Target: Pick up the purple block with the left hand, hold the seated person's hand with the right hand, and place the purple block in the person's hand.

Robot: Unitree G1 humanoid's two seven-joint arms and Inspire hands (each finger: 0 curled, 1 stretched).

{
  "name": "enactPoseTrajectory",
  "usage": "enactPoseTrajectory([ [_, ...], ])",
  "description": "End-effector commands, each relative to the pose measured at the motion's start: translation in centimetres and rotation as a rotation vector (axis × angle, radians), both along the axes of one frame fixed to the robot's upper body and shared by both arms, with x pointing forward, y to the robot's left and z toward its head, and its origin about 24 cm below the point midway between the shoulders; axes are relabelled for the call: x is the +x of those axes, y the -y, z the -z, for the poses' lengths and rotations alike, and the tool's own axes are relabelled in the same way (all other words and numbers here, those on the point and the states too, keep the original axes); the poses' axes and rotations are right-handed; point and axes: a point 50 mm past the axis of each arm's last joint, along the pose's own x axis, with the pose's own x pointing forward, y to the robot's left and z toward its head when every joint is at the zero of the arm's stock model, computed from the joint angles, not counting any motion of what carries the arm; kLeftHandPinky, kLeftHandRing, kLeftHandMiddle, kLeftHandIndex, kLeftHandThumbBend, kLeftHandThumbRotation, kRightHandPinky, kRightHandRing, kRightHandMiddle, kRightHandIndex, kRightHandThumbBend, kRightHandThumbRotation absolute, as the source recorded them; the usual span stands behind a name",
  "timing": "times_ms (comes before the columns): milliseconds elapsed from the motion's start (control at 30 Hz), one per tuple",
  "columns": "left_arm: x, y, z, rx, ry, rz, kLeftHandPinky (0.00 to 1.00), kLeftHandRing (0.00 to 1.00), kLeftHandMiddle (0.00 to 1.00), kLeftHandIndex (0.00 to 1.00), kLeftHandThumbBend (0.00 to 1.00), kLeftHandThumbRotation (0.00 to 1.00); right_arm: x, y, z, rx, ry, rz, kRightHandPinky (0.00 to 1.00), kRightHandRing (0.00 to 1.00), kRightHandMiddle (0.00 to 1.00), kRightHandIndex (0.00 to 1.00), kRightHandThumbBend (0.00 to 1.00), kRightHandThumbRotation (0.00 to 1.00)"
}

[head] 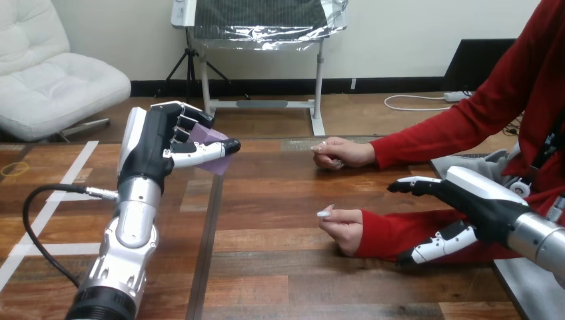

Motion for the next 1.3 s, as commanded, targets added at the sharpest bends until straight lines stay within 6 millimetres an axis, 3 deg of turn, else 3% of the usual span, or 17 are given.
enactPoseTrajectory([
  [0, 1.3, 0.5, -3.0, -0.001, 0.113, 0.025, 0.32, 0.39, 0.43, 0.45, 0.65, 0.0, 1.8, -0.4, -2.9, -0.007, 0.095, -0.03, 0.95, 0.9, 0.89, 0.87, 1.0, 0.31],
  [500, 1.2, 0.4, -2.9, -0.015, 0.105, 0.016, 0.33, 0.4, 0.43, 0.46, 0.65, 0.0, 1.8, -1.3, -2.1, -0.021, 0.093, -0.041, 0.83, 0.86, 0.86, 0.84, 1.0, 0.22],
  [900, 1.1, 0.2, -2.8, -0.017, 0.101, 0.008, 0.34, 0.4, 0.44, 0.46, 0.65, 0.0, 1.9, -2.3, -1.3, -0.039, 0.102, -0.046, 0.71, 0.79, 0.81, 0.79, 1.0, 0.24],
  [1267, 1.1, 0.1, -2.9, -0.008, 0.106, 0.007, 0.34, 0.4, 0.44, 0.46, 0.65, 0.0, 1.9, -3.0, -0.7, -0.074, 0.1, -0.05, 0.66, 0.75, 0.77, 0.76, 1.0, 0.24],
])
